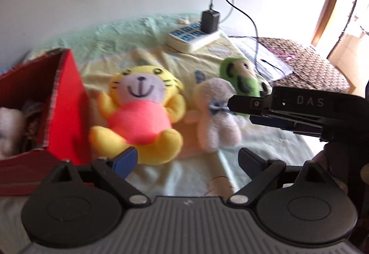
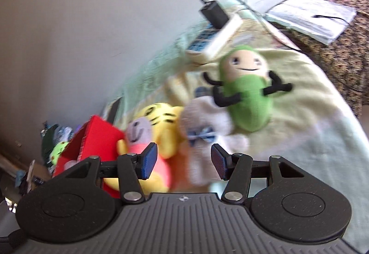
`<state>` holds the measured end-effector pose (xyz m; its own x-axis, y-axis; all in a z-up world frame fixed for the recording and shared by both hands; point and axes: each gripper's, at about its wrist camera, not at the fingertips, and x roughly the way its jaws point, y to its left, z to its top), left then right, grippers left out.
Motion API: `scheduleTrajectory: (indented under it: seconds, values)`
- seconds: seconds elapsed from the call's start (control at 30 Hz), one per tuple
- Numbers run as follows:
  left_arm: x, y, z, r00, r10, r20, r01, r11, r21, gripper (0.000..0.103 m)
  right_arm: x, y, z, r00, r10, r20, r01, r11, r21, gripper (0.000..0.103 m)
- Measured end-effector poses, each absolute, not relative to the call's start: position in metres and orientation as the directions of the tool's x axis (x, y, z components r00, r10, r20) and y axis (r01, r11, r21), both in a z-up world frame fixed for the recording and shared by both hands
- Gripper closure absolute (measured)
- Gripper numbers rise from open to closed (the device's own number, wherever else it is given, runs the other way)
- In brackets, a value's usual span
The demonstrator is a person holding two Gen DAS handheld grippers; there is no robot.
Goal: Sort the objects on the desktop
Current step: 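Move the right tool back toward the yellow tiger plush on the bed, then close the right gripper on the yellow tiger's head and lift it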
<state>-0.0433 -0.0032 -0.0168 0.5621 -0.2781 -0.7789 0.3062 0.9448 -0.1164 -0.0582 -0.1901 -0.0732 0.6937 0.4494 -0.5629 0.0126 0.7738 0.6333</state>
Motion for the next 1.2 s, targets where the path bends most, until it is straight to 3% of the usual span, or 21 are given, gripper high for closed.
scheduleTrajectory:
  seconds: [0.2,0.47,0.8,1.0,1.1,1.2]
  values:
    - [-0.027,-0.02,-0.027,0.538,-0.312,-0.783,0.355,0.926,-0.125,0.012,-0.056,-0.21,-0.082,0.69,0.426,-0.585,0.064,0.769,0.636,0.047]
    - [0.004,0.014,-0.01,0.651,-0.18,-0.737,0.239,0.971,-0.026,0.014,-0.014,-0.17,-0.087,0.568,0.603,-0.56,-0.077,0.716,0.693,0.049]
    - [0.021,0.039,-0.037,0.593,-0.188,-0.783,0.185,0.978,-0.095,0.014,0.044,-0.126,-0.122,0.431,0.699,-0.571,-0.022,0.641,0.767,0.046]
    - [0.035,0.046,-0.056,0.548,-0.209,-0.81,0.149,0.977,-0.151,0.014,0.06,-0.097,-0.107,0.426,0.691,-0.585,-0.116,0.682,0.722,0.041]
    - [0.039,0.044,-0.064,0.541,-0.205,-0.816,0.142,0.978,-0.151,0.012,0.063,-0.078,-0.104,0.388,0.665,-0.639,-0.18,0.734,0.655,0.043]
    - [0.042,0.049,-0.067,0.542,-0.223,-0.81,0.131,0.975,-0.181,0.012,0.062,-0.083,-0.106,0.379,0.673,-0.635,-0.213,0.731,0.648,0.053]
